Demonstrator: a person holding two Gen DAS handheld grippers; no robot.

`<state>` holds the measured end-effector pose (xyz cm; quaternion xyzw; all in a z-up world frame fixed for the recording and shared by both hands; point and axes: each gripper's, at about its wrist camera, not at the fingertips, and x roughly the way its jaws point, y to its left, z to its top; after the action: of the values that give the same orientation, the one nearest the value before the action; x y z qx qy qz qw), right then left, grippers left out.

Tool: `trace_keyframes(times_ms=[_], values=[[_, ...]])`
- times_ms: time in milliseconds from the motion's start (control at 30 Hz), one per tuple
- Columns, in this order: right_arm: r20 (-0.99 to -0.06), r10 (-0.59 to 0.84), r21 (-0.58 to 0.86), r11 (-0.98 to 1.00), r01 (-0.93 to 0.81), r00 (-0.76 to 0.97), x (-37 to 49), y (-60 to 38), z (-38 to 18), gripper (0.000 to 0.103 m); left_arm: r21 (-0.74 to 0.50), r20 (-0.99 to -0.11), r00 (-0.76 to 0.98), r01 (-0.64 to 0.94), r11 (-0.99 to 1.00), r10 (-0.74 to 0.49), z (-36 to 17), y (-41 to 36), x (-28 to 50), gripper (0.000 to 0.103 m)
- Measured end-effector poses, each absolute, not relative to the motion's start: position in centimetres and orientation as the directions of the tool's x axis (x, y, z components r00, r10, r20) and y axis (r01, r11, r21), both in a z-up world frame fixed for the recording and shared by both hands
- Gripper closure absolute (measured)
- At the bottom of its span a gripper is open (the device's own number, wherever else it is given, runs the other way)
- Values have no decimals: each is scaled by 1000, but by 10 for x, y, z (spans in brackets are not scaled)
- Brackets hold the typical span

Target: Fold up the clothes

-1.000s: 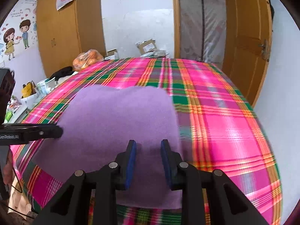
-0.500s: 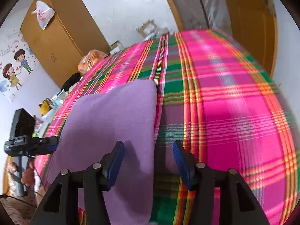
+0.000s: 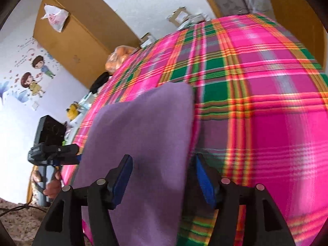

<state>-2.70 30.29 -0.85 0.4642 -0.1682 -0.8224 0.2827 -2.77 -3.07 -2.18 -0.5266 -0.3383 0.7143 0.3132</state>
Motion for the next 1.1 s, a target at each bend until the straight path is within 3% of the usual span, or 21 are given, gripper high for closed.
trace_keyframes(times_ms=[233,533,567,733,933,1100], values=[[-633,-665,579,-747,328,-397,-33,291,-11,36,-818,-538,-249,-76,-570,806,-23,-27,-32,31],[-636,-640,564,-767,307,-431,-30,292,-13,45,-735,-620,-284,-116,-668,731,-10,-17,-20,35],[-640,-634,558,-772,305,-434,-30,291,-12,48,-719,-635,-291,-115,-685,716,-9,-17,-19,43],[-667,-587,519,-808,278,-460,-28,289,-12,57,-722,-640,-303,-77,-688,706,-13,-26,-19,53],[-687,-537,485,-840,241,-490,-24,287,-10,62,-687,-666,-328,-79,-722,670,-11,-21,-15,56],[-693,-489,442,-869,224,-530,-16,285,-4,80,-684,-669,-340,-69,-727,661,-12,-26,-15,58]])
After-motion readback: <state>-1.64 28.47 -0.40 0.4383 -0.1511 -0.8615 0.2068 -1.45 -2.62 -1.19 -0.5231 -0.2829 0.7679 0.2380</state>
